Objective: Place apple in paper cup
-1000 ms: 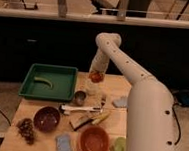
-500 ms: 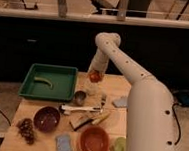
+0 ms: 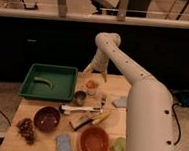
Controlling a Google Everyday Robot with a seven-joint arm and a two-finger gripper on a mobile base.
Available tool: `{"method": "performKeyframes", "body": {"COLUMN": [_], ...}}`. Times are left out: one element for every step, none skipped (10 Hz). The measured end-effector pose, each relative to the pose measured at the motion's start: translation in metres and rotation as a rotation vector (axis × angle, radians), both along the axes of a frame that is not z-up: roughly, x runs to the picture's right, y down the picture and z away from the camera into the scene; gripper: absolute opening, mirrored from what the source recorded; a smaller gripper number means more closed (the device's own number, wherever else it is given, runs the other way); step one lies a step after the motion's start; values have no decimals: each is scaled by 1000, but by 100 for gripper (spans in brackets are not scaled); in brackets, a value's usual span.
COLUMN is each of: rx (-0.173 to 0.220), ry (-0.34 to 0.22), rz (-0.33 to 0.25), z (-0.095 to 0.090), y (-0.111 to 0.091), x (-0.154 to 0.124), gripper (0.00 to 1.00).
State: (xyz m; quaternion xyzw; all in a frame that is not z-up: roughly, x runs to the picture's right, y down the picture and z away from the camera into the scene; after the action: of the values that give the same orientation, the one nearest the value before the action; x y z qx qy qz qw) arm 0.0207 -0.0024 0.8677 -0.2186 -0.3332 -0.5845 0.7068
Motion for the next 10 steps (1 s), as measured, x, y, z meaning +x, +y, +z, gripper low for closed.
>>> {"method": "performKeyframes", "body": {"rx": [0,-1,3,7,9,9,9,9,9,9], "ry": [-2,-9,-14,-22,-25,-25,-26,-26,-26,-26], "rz": [1,1,4,7,9,10,9,9,10,9], "z": [-1,-1,-1,-1,0,0,0,0,0,0], "y": [0,1,1,1,1,1,1,1,1,1], "x": [1,1,1,1,2,2,2,2,2,2], "gripper": [80,80,80,80,80,80,80,80,80,80]}}
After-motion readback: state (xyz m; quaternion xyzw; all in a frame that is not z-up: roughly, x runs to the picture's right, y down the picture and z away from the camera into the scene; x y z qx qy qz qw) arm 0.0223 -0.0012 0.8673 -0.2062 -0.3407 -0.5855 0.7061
